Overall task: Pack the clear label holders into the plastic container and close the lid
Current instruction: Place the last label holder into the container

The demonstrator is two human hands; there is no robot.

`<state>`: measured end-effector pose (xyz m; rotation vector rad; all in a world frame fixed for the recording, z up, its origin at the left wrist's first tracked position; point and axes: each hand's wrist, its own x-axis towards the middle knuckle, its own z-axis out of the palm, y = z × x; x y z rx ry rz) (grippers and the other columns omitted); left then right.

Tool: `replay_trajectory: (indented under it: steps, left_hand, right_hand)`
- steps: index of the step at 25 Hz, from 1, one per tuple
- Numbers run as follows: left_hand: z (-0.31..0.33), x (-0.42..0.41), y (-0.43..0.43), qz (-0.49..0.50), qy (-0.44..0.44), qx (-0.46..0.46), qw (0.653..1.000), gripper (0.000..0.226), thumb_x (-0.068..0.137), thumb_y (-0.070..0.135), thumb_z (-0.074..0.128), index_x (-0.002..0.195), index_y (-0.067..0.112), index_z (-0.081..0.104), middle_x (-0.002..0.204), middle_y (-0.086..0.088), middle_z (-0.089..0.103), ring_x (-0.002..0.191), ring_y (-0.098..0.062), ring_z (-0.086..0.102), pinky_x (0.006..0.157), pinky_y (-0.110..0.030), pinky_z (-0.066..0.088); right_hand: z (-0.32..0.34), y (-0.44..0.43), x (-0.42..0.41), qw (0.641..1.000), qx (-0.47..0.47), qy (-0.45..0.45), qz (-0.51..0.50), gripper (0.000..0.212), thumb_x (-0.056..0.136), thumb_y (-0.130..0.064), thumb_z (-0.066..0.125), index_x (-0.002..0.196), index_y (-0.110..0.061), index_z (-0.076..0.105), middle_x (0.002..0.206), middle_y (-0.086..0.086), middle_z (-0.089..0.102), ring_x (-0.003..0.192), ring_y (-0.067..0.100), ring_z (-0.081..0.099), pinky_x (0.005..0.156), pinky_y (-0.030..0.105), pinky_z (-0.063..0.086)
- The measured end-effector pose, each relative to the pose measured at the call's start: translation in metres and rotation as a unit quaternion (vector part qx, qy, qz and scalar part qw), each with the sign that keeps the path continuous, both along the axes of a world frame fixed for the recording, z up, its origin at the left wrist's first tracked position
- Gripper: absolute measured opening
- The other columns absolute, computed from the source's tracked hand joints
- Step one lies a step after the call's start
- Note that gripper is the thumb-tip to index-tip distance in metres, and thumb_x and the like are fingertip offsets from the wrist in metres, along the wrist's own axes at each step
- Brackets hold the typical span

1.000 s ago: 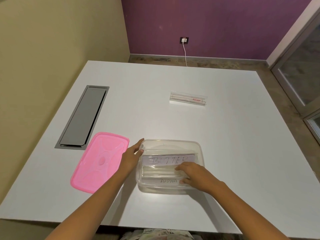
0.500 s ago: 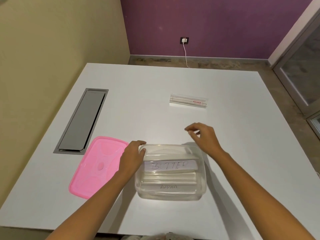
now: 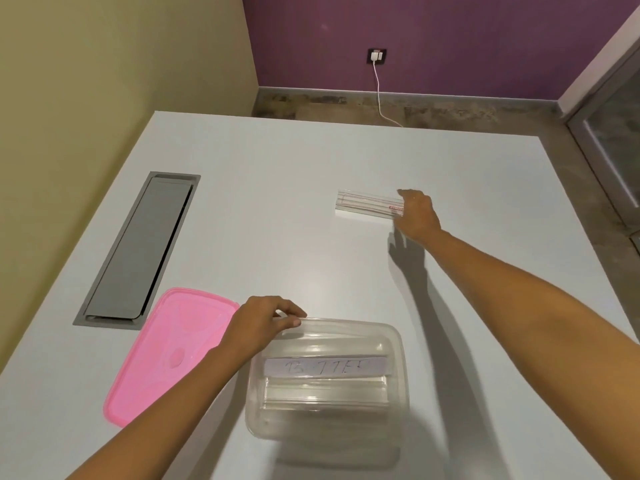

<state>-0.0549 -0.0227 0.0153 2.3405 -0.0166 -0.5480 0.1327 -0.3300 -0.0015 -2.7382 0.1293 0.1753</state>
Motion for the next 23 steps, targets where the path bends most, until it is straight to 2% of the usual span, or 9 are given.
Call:
replay_trajectory:
  steps: [2,4,6,8,11,14,18,21,23]
  left_hand:
    - [-0.001,0.004,0.002,-0.006,0.009,-0.003,1.000,0.009,0.079,0.037,0.070,0.088,0.039,0.074,0.086,0.023,0.070,0.077,0.011,0.061,0.069,-0.019,0.048]
    - [-0.004,0.006,0.003,-0.008,0.021,-0.007,1.000,0.010,0.080,0.037,0.070,0.089,0.039,0.074,0.087,0.023,0.071,0.080,0.010,0.062,0.072,-0.019,0.049]
    - [-0.004,0.006,0.004,-0.009,0.025,-0.011,1.000,0.010,0.080,0.037,0.070,0.089,0.039,0.074,0.087,0.023,0.071,0.081,0.010,0.061,0.072,-0.018,0.048]
    - [-0.006,0.007,0.004,-0.011,0.025,-0.013,1.000,0.011,0.080,0.036,0.070,0.090,0.039,0.074,0.086,0.024,0.070,0.082,0.010,0.061,0.071,-0.017,0.046]
    - [-0.007,0.008,0.004,-0.009,0.030,-0.022,0.999,0.012,0.081,0.036,0.070,0.092,0.038,0.074,0.090,0.022,0.071,0.085,0.005,0.063,0.077,-0.021,0.051]
    - [-0.008,0.008,0.005,-0.009,0.034,-0.020,0.999,0.013,0.080,0.036,0.070,0.092,0.037,0.075,0.092,0.019,0.072,0.086,0.001,0.064,0.080,-0.027,0.053]
    - [-0.009,0.007,0.004,-0.005,0.027,-0.017,0.999,0.012,0.080,0.035,0.070,0.091,0.037,0.074,0.089,0.019,0.072,0.084,0.003,0.064,0.080,-0.029,0.053]
    - [-0.009,0.005,0.002,0.004,0.022,-0.014,1.000,0.010,0.080,0.035,0.071,0.089,0.038,0.074,0.089,0.019,0.072,0.083,0.002,0.063,0.080,-0.030,0.053]
    - [-0.008,0.004,0.001,0.008,0.017,-0.013,1.000,0.010,0.080,0.034,0.070,0.088,0.038,0.074,0.090,0.018,0.072,0.085,0.000,0.063,0.080,-0.030,0.053]
  right_hand:
    - [-0.014,-0.004,0.016,0.999,-0.019,0.028,0.004,0.060,0.093,-0.013,0.051,0.148,-0.014,0.025,0.157,0.014,0.019,0.145,0.029,0.015,0.113,0.043,0.029]
    - [-0.026,-0.007,0.028,0.999,-0.033,0.039,0.007,0.062,0.093,-0.012,0.050,0.148,-0.014,0.022,0.157,0.013,0.017,0.145,0.029,0.014,0.113,0.043,0.029]
    - [-0.032,-0.008,0.037,0.998,-0.040,0.039,0.014,0.059,0.092,-0.011,0.049,0.146,-0.011,0.025,0.151,0.018,0.031,0.140,0.035,0.026,0.109,0.043,0.033]
    - [-0.037,-0.009,0.046,0.996,-0.077,0.036,0.033,0.051,0.092,-0.010,0.048,0.141,-0.008,0.034,0.132,0.022,0.050,0.123,0.040,0.045,0.101,0.044,0.039]
    - [-0.046,-0.008,0.048,0.991,-0.118,0.027,0.058,0.033,0.093,-0.011,0.045,0.125,-0.007,0.049,0.116,0.019,0.060,0.109,0.039,0.054,0.095,0.043,0.039]
    - [-0.054,-0.010,0.039,0.995,-0.081,0.040,0.047,0.025,0.088,-0.003,0.045,0.109,-0.010,0.057,0.109,0.014,0.065,0.106,0.035,0.056,0.093,0.040,0.037]
    - [-0.054,-0.013,0.027,0.997,-0.037,0.062,-0.004,0.028,0.083,-0.003,0.045,0.108,-0.011,0.054,0.109,0.011,0.066,0.107,0.033,0.055,0.094,0.039,0.033]
    - [-0.043,-0.013,0.018,0.994,0.019,0.089,-0.054,0.029,0.083,-0.015,0.050,0.112,-0.012,0.049,0.106,0.009,0.064,0.105,0.033,0.056,0.090,0.037,0.035]
    - [-0.033,-0.014,0.004,0.987,0.067,0.134,-0.059,0.042,0.079,-0.031,0.061,0.115,-0.018,0.045,0.104,0.005,0.059,0.096,0.030,0.057,0.081,0.035,0.036]
